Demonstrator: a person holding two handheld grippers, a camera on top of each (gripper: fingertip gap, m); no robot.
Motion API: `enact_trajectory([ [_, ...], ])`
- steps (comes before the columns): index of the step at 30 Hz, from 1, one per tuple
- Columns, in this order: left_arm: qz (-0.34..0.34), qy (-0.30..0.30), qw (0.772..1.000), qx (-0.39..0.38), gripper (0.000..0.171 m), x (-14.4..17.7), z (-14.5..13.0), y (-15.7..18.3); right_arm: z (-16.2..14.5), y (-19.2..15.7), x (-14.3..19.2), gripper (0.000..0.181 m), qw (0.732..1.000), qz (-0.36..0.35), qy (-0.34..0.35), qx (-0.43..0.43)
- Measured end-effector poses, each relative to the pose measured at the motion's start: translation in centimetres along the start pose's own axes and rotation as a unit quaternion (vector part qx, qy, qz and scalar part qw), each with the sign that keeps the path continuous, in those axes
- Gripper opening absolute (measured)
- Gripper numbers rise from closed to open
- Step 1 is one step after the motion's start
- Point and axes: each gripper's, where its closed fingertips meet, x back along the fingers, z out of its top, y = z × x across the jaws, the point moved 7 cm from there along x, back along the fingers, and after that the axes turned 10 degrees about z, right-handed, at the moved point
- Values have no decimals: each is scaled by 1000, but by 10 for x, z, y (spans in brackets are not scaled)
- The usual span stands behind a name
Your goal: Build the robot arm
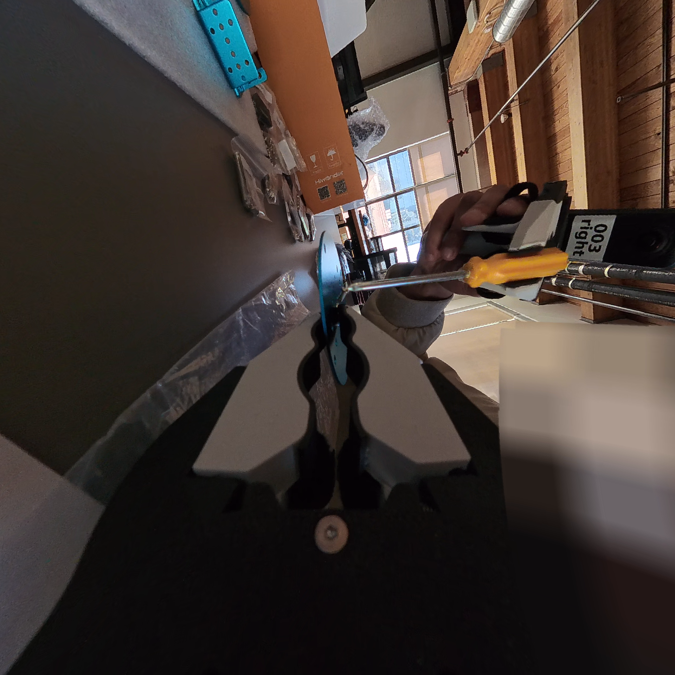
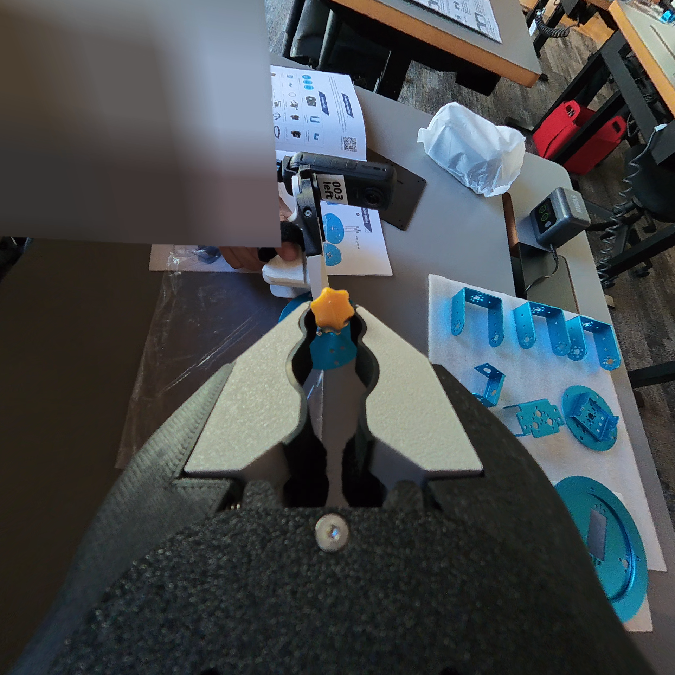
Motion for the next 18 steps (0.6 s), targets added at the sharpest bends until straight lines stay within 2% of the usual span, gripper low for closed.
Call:
enact_trajectory([
  [18, 0, 0, 1000, 0, 6, 0, 0, 0, 1, -3, -1, 17, 1000, 5, -5, 3],
])
